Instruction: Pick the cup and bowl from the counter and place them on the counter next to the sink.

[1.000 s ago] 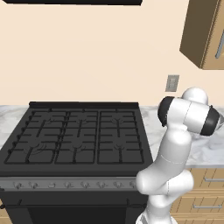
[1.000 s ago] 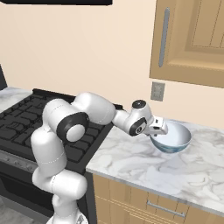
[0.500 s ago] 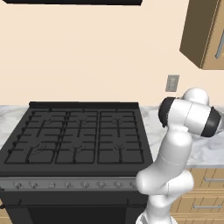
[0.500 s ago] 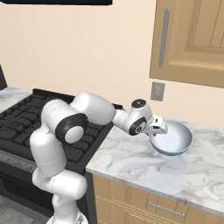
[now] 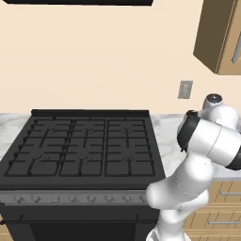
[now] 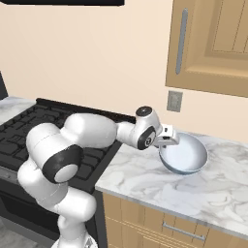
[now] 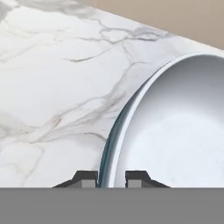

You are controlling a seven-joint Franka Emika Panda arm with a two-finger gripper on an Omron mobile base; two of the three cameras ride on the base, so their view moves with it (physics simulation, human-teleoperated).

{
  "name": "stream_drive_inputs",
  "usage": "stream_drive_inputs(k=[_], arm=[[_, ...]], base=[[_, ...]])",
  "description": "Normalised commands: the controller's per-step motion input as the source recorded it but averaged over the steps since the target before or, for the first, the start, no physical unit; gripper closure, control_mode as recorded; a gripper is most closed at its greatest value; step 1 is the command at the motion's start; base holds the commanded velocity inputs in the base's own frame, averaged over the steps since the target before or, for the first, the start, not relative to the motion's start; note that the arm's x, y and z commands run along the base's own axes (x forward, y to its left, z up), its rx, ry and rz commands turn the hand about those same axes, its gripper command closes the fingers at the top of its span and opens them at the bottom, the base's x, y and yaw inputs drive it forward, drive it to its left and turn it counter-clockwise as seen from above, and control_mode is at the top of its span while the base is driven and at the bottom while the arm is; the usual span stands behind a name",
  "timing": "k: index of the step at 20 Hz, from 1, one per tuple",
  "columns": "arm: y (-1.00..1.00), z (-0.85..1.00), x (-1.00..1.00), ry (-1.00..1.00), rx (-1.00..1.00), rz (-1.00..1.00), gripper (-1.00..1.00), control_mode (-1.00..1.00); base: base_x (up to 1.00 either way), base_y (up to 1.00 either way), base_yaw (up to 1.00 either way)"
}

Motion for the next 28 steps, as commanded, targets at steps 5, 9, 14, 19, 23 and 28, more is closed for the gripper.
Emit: stream_drive_inputs(k=[5,9,14,19,23,28], arm=[[0.42,0.37,-0.34,0.0,-0.1,0.09,1.0,-1.0],[0.39,0.24,-0.27,0.0,-0.12,0.1,1.0,-1.0],[0.5,0.38,-0.33,0.0,-0.08,0.14,1.0,-1.0],[0.43,0.66,-0.37,0.0,-0.04,0.08,1.0,-1.0],[0.21,0.87,-0.31,0.0,0.0,0.06,1.0,-1.0],[0.21,0.5,-0.19,0.0,0.0,0.07,1.0,-1.0]], base=[[0.0,0.0,0.0],[0.0,0.0,0.0],[0.0,0.0,0.0],[0.0,0.0,0.0],[0.0,0.0,0.0],[0.0,0.0,0.0]])
